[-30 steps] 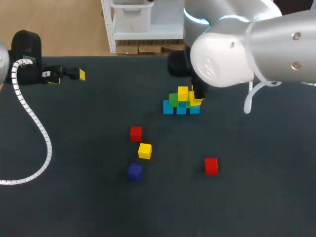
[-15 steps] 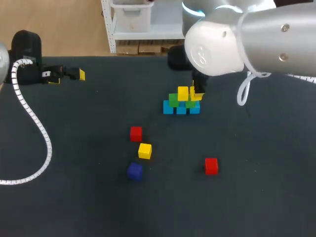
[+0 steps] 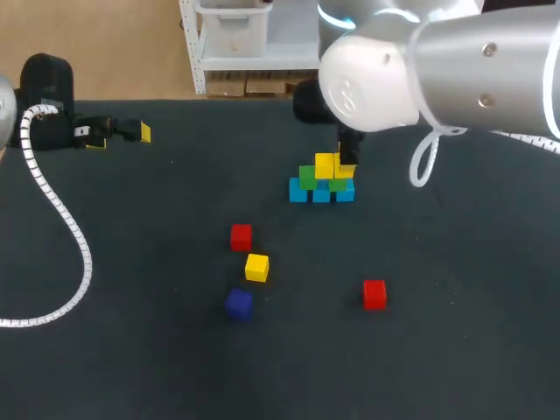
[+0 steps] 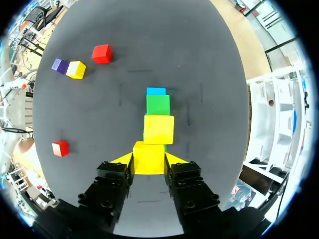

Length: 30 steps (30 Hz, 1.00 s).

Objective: Place the blue cubes, place green cubes on the blue cubes, place the yellow cubes on the green cubes, then place the red cubes on the yellow cubes, and place purple cube on the red cubes.

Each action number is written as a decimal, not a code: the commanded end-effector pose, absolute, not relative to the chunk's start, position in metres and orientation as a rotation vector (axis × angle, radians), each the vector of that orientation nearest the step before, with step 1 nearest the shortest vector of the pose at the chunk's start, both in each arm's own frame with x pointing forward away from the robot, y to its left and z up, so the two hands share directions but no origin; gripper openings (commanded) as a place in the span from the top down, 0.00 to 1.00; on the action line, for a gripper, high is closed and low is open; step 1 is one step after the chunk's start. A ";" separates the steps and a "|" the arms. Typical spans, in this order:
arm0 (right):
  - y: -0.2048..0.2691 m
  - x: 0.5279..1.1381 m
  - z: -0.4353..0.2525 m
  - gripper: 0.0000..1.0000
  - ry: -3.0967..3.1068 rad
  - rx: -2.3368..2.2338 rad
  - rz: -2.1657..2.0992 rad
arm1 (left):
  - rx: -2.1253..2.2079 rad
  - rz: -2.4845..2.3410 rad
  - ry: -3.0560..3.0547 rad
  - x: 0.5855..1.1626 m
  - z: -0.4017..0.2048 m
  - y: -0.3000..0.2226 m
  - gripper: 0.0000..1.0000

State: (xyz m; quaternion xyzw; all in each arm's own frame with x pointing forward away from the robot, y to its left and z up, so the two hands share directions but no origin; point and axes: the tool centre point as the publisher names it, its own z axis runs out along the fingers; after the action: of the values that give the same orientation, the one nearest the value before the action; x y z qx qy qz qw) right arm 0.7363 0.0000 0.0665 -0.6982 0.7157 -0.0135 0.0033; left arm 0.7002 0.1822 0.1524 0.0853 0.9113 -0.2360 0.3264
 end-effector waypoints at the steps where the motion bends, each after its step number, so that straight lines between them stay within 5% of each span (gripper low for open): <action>1: 0.000 0.742 0.066 1.00 2.251 -2.191 -0.035 | 0.229 -0.631 2.379 0.700 0.151 0.184 0.00; 26: -0.001 0.741 0.061 1.00 2.256 -2.174 -0.003 | 0.229 -0.631 2.379 0.700 0.151 0.184 0.00; 30: -0.002 0.740 0.059 0.84 2.249 -2.181 -0.003 | 0.229 -0.631 2.379 0.700 0.151 0.184 0.00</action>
State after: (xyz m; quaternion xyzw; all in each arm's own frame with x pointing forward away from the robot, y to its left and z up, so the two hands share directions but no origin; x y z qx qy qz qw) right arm 0.7406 -0.0012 0.0603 -0.6959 0.7182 -0.0013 0.0024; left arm 0.7002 0.1822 0.1524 0.0853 0.9113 -0.2360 0.3264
